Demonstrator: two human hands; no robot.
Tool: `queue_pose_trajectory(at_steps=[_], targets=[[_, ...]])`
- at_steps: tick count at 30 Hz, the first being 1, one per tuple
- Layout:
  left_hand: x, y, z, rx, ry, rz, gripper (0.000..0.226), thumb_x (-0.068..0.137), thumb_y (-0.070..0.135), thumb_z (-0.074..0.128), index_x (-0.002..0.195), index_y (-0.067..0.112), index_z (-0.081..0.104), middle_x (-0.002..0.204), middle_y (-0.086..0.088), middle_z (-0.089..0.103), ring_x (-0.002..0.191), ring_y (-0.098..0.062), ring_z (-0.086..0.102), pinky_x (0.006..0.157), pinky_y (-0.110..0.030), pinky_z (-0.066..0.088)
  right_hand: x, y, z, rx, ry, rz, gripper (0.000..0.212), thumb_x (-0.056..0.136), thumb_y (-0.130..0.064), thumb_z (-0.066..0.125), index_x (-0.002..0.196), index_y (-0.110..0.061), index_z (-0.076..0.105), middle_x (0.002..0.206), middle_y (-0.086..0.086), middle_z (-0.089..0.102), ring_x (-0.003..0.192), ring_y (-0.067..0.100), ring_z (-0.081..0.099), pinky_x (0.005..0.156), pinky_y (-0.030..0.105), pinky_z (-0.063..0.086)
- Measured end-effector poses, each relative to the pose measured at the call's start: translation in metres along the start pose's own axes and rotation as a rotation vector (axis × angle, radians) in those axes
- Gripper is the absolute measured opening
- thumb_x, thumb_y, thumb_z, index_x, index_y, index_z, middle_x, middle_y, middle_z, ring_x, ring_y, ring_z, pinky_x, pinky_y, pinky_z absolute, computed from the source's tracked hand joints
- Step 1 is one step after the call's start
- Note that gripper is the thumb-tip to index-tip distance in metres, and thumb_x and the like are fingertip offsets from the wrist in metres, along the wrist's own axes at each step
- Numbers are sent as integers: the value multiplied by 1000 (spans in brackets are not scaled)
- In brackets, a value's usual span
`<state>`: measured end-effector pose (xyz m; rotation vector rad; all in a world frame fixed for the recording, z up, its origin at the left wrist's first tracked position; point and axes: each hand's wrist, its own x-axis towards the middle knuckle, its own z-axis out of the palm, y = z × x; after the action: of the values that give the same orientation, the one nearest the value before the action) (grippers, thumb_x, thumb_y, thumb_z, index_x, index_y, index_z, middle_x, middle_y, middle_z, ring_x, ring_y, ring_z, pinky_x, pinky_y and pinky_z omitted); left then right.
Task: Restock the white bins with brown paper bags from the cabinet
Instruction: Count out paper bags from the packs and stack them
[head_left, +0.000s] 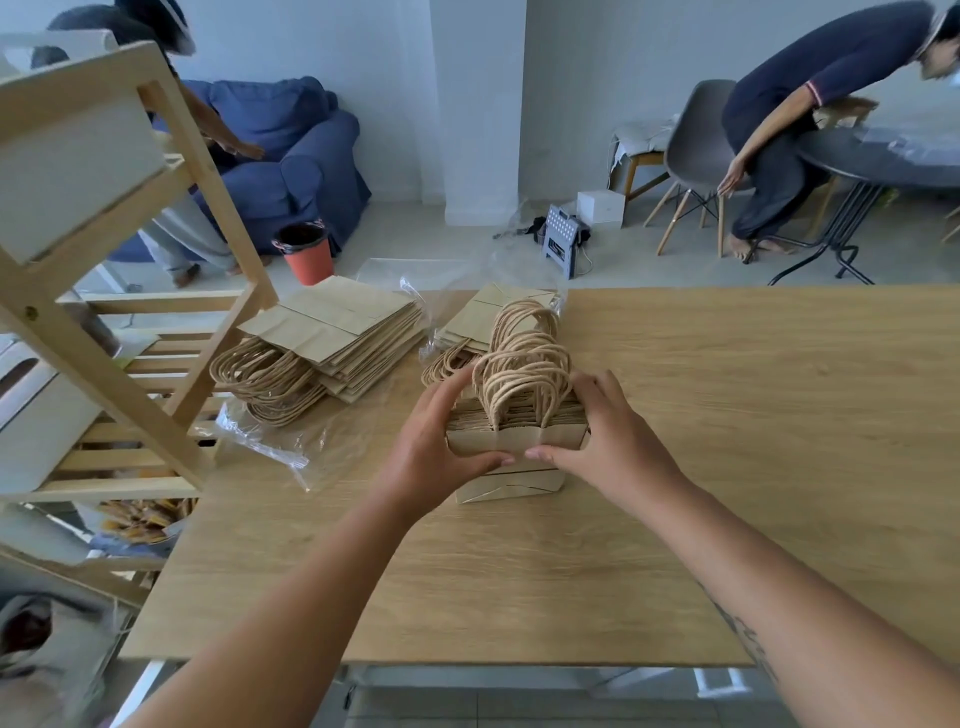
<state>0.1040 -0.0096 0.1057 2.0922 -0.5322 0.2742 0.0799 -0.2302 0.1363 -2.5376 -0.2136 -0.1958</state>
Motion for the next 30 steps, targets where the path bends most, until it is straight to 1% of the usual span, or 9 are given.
queue_pose_trajectory(at_steps=[2, 4, 7, 10, 14, 17, 20, 24, 30], targets=[[-1, 0, -4, 72, 7, 55, 89, 65, 40, 89, 143, 26, 47, 127, 6, 54, 118, 3, 51, 101, -13, 41, -1, -2, -2, -30, -6, -30, 101, 68, -58, 78, 148, -36, 19, 136, -8, 34, 98, 15, 58, 69, 34, 54], [0, 4, -10, 145, -50, 58, 83, 69, 45, 85, 141, 19, 52, 124, 5, 55, 112, 1, 52, 98, -15, 43, -2, -3, -5, -90, -25, -47, 104, 69, -59, 76, 148, -41, 10, 138, -8, 32, 97, 14, 57, 64, 33, 52], [3, 11, -17, 273, -141, 12, 85, 73, 56, 76, 147, 27, 44, 134, 6, 51, 115, -6, 52, 97, -24, 47, -1, -6, -9, -219, -61, -18, 99, 71, -64, 71, 147, -33, 16, 138, -6, 31, 104, 19, 57, 61, 31, 45], [8, 14, -25, 331, -205, 0, 85, 78, 56, 73, 151, 29, 39, 141, 6, 49, 120, -11, 54, 100, -35, 50, 1, -8, -12, -245, -75, -4, 103, 72, -66, 69, 150, -28, 15, 138, -4, 29, 107, 19, 54, 61, 31, 42], [6, 17, -25, 289, -258, -89, 101, 80, 48, 75, 159, 28, 14, 153, 1, 40, 134, -14, 45, 110, -37, 43, 2, -12, -13, -264, -98, 12, 98, 73, -64, 69, 148, -24, 20, 140, -2, 29, 112, 22, 52, 64, 32, 45], [2, 21, -22, 278, -241, -111, 105, 79, 47, 76, 159, 27, 11, 156, 0, 37, 135, -15, 44, 110, -38, 44, 0, -17, -15, -307, -93, 8, 100, 74, -65, 68, 151, -23, 19, 150, 0, 21, 132, 24, 37, 77, 38, 53], [7, 26, -23, 394, -239, -108, 104, 77, 52, 76, 158, 24, 17, 156, 5, 34, 131, -15, 48, 105, -37, 47, 1, -21, -16, -325, -116, 1, 108, 75, -63, 68, 155, -19, 10, 161, -3, 4, 146, 20, 13, 96, 40, 48], [13, 33, -20, 588, -276, -73, 101, 81, 57, 69, 157, 19, 15, 161, 5, 21, 138, -22, 43, 104, -44, 47, 2, -26, -17, -309, -143, 6, 111, 76, -60, 69, 156, -17, 5, 164, -3, -2, 149, 18, 9, 106, 38, 40], [15, 38, -18, 622, -315, -47, 95, 85, 50, 69, 156, 22, 13, 153, 0, 30, 130, -27, 49, 97, -46, 51, 5, -25, -19, -323, -179, -35, 106, 82, -58, 63, 156, -14, 2, 163, 1, -2, 151, 20, -4, 113, 39, 32]])
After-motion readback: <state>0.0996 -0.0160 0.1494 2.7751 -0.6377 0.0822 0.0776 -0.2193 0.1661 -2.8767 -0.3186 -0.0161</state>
